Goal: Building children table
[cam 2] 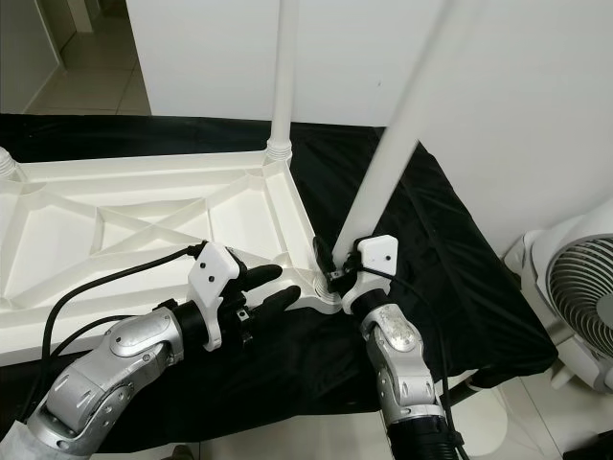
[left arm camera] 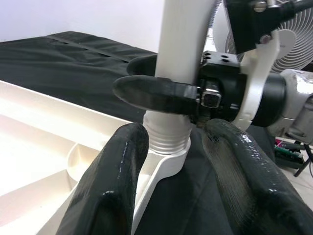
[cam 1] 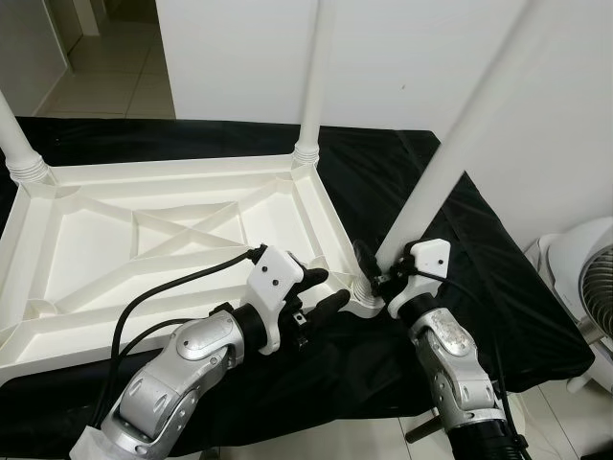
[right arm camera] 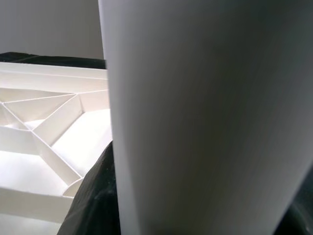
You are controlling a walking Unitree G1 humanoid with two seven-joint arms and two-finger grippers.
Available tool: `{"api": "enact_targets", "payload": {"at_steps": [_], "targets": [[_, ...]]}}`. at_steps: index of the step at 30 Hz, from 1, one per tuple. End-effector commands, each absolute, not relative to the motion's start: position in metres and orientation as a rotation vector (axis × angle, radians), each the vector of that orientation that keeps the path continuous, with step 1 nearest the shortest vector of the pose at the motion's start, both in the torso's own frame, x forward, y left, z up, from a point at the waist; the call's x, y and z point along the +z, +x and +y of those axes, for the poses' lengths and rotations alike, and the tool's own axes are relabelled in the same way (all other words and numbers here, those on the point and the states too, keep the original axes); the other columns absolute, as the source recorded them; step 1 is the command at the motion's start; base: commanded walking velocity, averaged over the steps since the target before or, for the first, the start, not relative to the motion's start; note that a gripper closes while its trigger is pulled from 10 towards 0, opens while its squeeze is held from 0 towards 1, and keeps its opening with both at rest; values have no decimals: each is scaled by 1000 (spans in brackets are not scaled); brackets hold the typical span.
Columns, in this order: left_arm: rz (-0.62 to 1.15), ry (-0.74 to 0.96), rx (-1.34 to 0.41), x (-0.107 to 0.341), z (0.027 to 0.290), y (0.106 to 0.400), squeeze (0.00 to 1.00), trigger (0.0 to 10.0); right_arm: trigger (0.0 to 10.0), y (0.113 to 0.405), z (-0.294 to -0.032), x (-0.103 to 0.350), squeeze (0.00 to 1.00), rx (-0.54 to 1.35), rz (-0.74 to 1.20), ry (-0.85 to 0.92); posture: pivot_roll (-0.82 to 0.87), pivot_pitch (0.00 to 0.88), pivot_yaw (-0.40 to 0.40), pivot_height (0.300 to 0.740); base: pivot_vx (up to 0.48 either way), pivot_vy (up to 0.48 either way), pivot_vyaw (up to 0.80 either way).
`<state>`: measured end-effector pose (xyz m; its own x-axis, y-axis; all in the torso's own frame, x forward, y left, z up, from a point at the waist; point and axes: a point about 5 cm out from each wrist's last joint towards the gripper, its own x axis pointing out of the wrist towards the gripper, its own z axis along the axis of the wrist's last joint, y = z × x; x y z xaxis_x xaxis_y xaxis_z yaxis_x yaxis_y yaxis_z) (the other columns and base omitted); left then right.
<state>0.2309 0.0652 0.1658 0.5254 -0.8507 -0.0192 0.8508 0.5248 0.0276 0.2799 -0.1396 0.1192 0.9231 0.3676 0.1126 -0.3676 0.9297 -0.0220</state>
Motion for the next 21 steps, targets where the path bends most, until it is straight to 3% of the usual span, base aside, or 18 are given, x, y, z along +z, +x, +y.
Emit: {"api": "enact_targets", "payload": {"at_steps": [1,10,13,21], "targets": [[2,43,-1097,169,62,226,0,10000,10000,266,-152,79,0,367,78,-62,113,42,-68,740,0,0,0],[0,40,-1097,169,62,226,0,10000,10000,259,-158,73,0,385,58,-90,111,42,-65,740,0,0,0],[-3,38,-1098,170,61,226,0,10000,10000,253,-156,72,0,438,-2,-176,110,43,-65,740,0,0,0],[-4,43,-1098,171,64,227,0,10000,10000,249,-161,68,0,389,-25,-96,117,43,-55,740,0,0,0]]}}
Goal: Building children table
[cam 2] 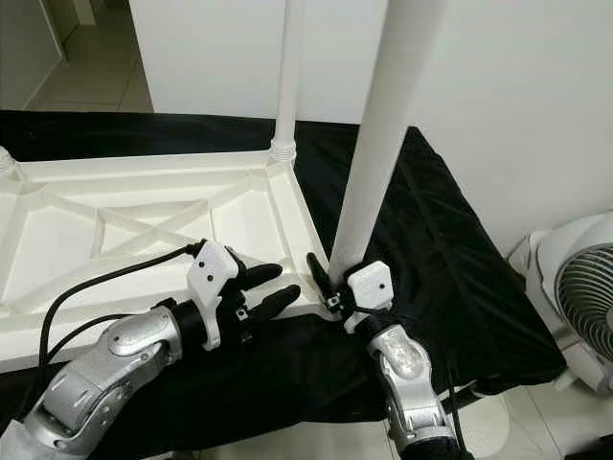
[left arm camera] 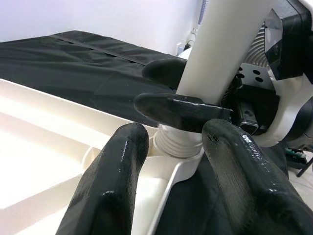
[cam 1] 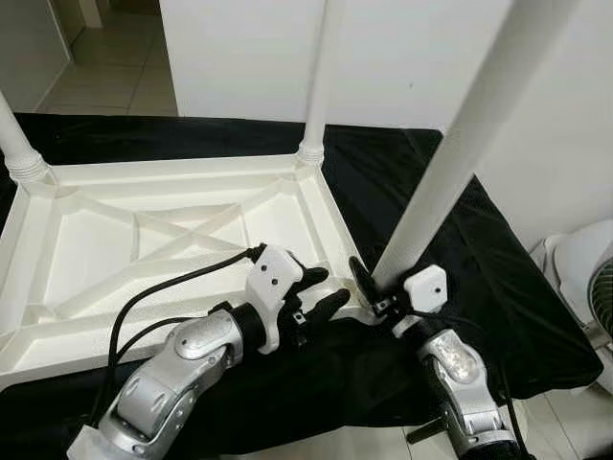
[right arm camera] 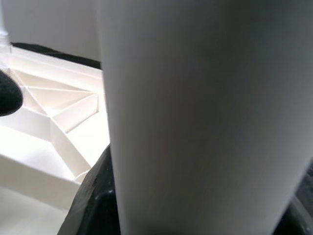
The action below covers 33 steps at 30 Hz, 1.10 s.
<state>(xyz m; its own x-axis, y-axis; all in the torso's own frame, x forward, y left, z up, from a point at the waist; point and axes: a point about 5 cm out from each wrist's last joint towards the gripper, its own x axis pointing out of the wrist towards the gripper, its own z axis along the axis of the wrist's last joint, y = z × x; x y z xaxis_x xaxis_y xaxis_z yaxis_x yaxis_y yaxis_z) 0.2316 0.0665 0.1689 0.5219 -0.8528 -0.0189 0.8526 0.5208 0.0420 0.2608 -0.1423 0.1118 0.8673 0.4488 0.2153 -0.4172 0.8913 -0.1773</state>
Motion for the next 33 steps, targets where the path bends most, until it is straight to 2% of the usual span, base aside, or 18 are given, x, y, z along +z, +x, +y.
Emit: {"api": "enact_targets", "payload": {"at_steps": [1,7,23,28,33], "targets": [[-4,43,-1098,171,64,227,0,10000,10000,248,-161,66,0,381,-21,-59,117,43,-55,740,0,0,0],[-4,48,-1100,172,65,228,0,10000,10000,250,-166,61,0,301,-20,82,117,40,-46,740,0,0,0],[-2,51,-1106,173,65,227,0,10000,10000,245,-172,42,0,265,77,143,120,44,-39,740,0,0,0],[-2,50,-1109,173,65,227,0,10000,10000,250,-176,29,0,256,209,3,119,44,-40,740,0,0,0],[-2,49,-1111,174,64,226,0,10000,10000,255,-178,25,0,283,268,-49,119,41,-42,740,0,0,0]]}}
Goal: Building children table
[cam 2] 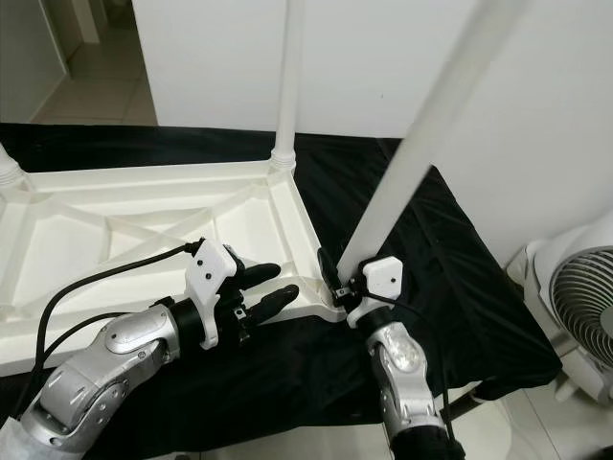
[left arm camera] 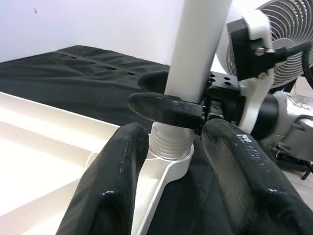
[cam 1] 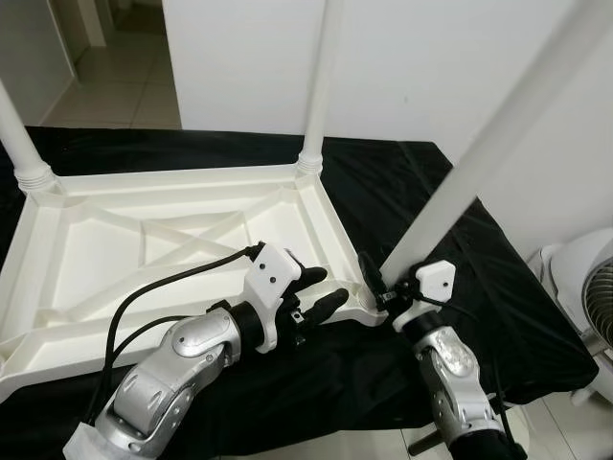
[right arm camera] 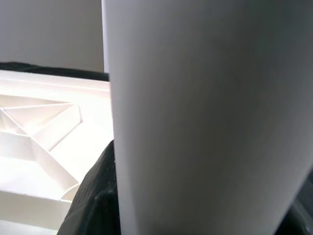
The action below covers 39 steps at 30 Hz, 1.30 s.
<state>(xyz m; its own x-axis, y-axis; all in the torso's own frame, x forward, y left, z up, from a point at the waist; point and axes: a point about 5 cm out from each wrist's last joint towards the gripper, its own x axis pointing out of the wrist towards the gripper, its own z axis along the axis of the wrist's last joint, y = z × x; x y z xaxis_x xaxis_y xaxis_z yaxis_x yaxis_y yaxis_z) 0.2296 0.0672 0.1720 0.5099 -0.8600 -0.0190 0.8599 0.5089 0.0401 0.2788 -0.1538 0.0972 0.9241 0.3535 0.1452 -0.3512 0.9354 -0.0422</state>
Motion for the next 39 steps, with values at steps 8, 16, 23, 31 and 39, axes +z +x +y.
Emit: {"api": "enact_targets", "payload": {"at_steps": [8,16,23,31,39], "targets": [[1,51,-1119,173,64,224,0,10000,10000,263,-183,28,0,333,312,-50,120,36,-40,740,0,0,0],[5,51,-1124,173,64,222,0,10000,10000,268,-187,31,0,297,329,44,122,37,-38,740,0,0,0],[7,53,-1126,173,64,222,0,10000,10000,269,-191,30,0,269,335,95,122,35,-38,740,0,0,0],[9,49,-1135,173,63,221,0,10000,10000,264,-194,28,0,225,324,131,113,34,-39,740,0,0,0],[9,47,-1135,173,62,222,0,10000,10000,267,-189,36,0,215,272,104,110,36,-42,740,0,0,0]]}}
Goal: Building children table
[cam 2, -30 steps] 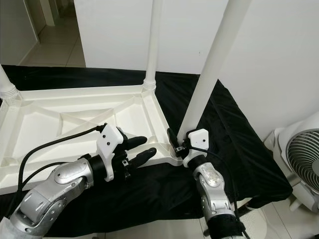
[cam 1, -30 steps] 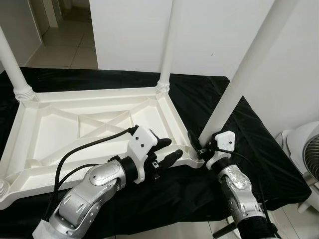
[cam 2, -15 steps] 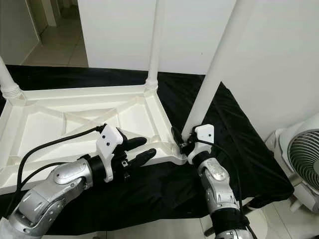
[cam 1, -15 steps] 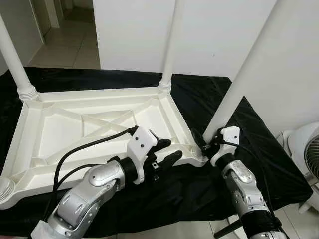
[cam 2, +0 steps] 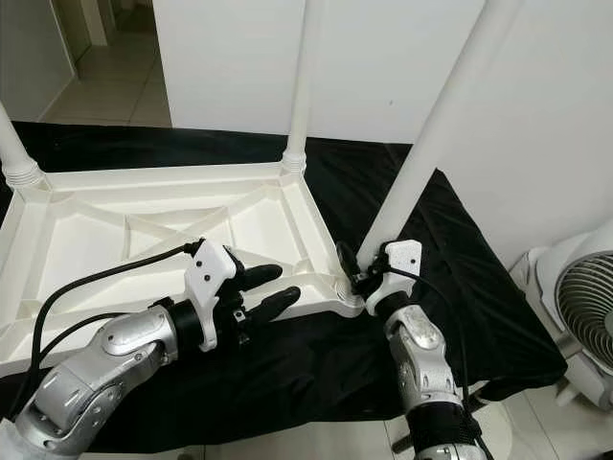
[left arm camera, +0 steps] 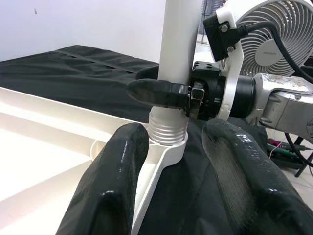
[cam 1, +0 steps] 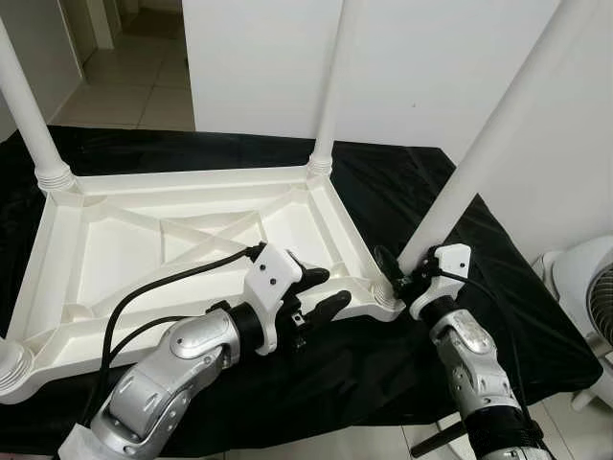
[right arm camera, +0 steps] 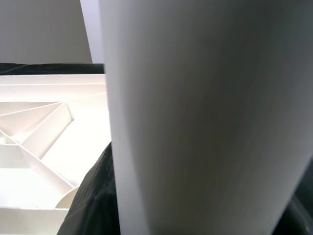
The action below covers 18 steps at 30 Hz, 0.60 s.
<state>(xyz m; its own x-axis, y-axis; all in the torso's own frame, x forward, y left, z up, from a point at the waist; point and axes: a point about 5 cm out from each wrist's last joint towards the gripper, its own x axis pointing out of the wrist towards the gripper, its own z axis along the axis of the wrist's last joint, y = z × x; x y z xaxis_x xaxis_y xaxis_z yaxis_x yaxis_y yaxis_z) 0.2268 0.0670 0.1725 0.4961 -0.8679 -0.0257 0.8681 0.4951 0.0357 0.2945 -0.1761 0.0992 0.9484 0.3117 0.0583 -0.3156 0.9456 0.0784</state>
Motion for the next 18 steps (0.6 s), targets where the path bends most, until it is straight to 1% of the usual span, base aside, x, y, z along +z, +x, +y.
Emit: {"api": "enact_targets", "payload": {"at_steps": [1,8,14,18], "targets": [[9,47,-1135,173,62,222,0,10000,10000,267,-189,36,0,215,272,104,110,36,-42,740,0,0,0],[9,45,-1128,173,63,222,0,10000,10000,273,-186,44,0,171,226,47,112,37,-44,740,0,0,0],[7,46,-1125,174,63,223,0,10000,10000,286,-185,51,0,5,186,19,116,47,-43,740,0,0,0],[5,45,-1124,174,63,223,0,10000,10000,292,-180,54,0,-63,173,29,117,47,-40,740,0,0,0]]}}
